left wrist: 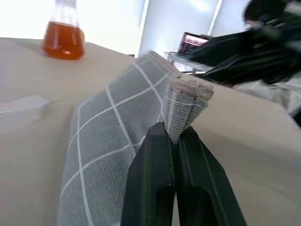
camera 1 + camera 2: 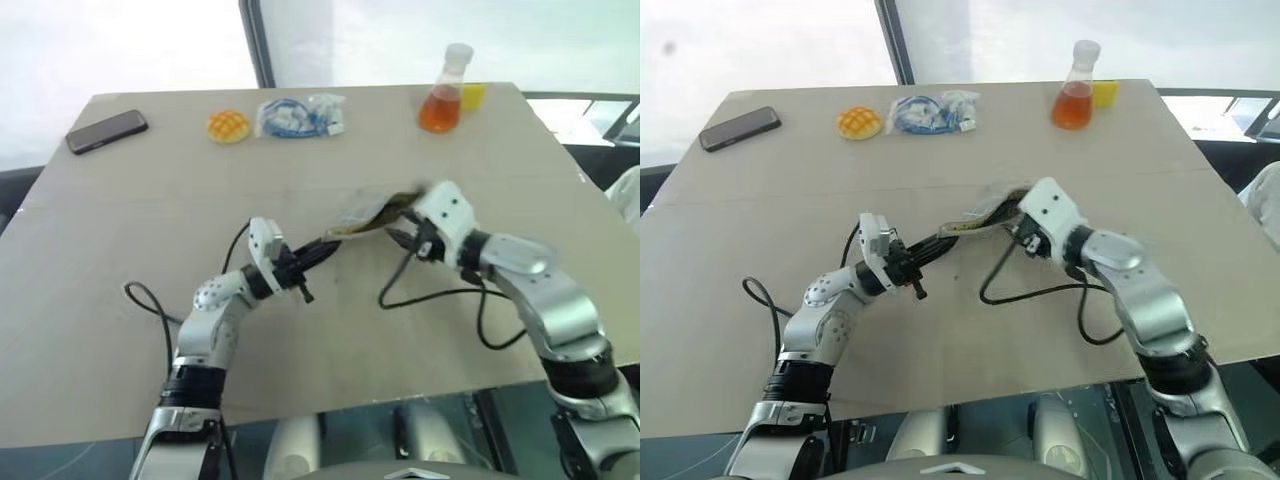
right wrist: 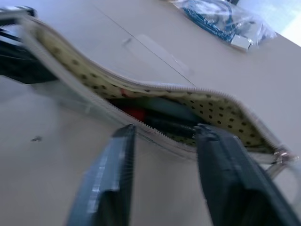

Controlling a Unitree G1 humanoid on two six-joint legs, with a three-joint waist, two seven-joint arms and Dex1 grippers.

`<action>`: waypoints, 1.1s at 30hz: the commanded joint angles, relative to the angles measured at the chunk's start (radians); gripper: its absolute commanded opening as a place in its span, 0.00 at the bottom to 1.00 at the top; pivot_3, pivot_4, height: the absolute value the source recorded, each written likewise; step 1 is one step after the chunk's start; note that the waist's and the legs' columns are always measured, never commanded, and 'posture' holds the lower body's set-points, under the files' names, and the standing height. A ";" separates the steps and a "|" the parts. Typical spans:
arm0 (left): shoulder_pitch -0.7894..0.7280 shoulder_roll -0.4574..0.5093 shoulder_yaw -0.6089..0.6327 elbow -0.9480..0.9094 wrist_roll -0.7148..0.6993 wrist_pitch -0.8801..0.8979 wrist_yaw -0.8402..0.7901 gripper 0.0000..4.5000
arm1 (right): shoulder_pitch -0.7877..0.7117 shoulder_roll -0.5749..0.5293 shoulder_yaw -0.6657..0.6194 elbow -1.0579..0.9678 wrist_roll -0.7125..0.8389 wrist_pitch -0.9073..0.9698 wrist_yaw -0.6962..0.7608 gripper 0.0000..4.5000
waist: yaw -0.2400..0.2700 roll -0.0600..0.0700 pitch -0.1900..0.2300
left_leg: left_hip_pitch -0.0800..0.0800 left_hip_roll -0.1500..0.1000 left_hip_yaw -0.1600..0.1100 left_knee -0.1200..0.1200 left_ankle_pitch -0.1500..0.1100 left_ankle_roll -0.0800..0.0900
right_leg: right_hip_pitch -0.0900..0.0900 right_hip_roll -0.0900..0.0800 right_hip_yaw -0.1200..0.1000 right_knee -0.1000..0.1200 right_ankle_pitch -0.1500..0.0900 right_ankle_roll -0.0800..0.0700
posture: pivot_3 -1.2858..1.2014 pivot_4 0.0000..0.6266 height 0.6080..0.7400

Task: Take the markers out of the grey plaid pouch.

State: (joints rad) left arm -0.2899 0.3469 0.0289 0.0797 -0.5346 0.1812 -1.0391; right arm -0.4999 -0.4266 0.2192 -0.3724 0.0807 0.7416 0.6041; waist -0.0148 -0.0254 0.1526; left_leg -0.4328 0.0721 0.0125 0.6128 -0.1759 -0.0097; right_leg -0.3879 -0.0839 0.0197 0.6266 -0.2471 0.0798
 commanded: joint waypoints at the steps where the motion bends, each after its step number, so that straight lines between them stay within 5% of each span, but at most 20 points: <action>1: 0.006 0.012 0.011 -0.064 -0.055 0.037 -0.036 0.00 | -0.036 -0.009 0.021 0.007 -0.012 -0.040 0.008 0.51 | 0.004 0.000 0.000 | -0.001 0.000 0.000 0.000 0.000 0.000 | 0.000 0.000 0.000 0.000 0.000 0.000 | 0.52 0.24 1.00; 2: 0.010 0.016 0.010 -0.069 -0.061 0.041 -0.046 0.00 | -0.049 -0.006 0.031 0.022 -0.009 -0.044 0.018 0.51 | 0.005 0.000 0.000 | -0.001 0.000 0.000 0.000 0.000 0.000 | 0.000 0.000 0.000 0.000 0.000 0.000 | 0.52 0.24 1.00; 5: 0.019 0.021 0.005 -0.079 -0.062 0.043 -0.059 0.00 | -0.078 -0.006 0.053 0.056 0.001 -0.030 0.045 0.09 | 0.006 0.000 0.000 | -0.001 0.000 0.000 0.000 0.000 0.000 | 0.000 0.000 0.000 -0.001 0.000 0.000 | 0.52 0.24 1.00; 8: 0.018 0.020 0.003 -0.082 -0.046 0.034 -0.051 0.00 | -0.077 -0.030 0.042 0.037 0.033 0.018 0.079 0.02 | 0.004 0.000 0.000 | 0.000 0.000 0.000 0.000 0.000 0.000 | 0.000 0.000 0.000 -0.001 0.000 0.000 | 0.52 0.24 1.00; 14: 0.019 0.020 0.004 -0.080 -0.037 0.031 -0.044 0.00 | -0.053 -0.055 -0.104 -0.062 0.205 0.218 0.110 0.02 | 0.006 0.000 0.000 | -0.001 0.000 0.000 0.000 0.000 0.000 | 0.000 0.000 0.000 -0.001 0.000 0.000 | 0.52 0.24 1.00; 24: 0.025 0.027 -0.004 -0.098 -0.023 0.037 -0.046 0.00 | -0.043 -0.128 -0.175 -0.086 0.361 0.321 0.146 0.02 | 0.005 0.000 0.000 | -0.001 0.000 0.000 0.000 0.000 0.000 | 0.000 0.000 0.000 -0.001 0.000 0.000 | 0.52 0.24 1.00; 27: 0.023 0.031 -0.001 -0.100 -0.021 0.040 -0.044 0.00 | -0.027 -0.165 -0.161 -0.092 0.364 0.265 0.168 0.20 | 0.005 0.000 0.000 | -0.001 0.000 0.000 0.000 0.000 0.000 | 0.000 0.000 0.000 -0.001 0.000 0.000 | 0.52 0.24 1.00; 31: 0.024 0.028 -0.006 -0.106 -0.018 0.040 -0.038 0.00 | 0.000 -0.180 -0.118 -0.120 0.348 0.240 0.138 0.63 | 0.004 0.000 0.000 | -0.001 0.000 0.000 0.000 0.000 0.000 | 0.000 0.000 0.000 -0.001 0.000 0.000 | 0.52 0.24 1.00; 33: 0.024 0.028 -0.007 -0.108 -0.017 0.040 -0.038 0.00 | 0.000 -0.165 -0.139 -0.128 0.375 0.269 0.123 0.63 | 0.004 0.000 0.000 | -0.001 0.000 0.000 0.000 0.000 0.000 | 0.000 0.000 0.000 -0.001 0.000 0.000 | 0.52 0.24 1.00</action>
State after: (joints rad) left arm -0.2671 0.3719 0.0254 0.0171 -0.5495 0.2295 -1.0805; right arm -0.4923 -0.5943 0.1072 -0.4534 0.4323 1.0054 0.7386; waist -0.0106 -0.0257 0.1528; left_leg -0.4334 0.0721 0.0126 0.6129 -0.1762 -0.0097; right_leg -0.3879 -0.0840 0.0199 0.6257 -0.2472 0.0798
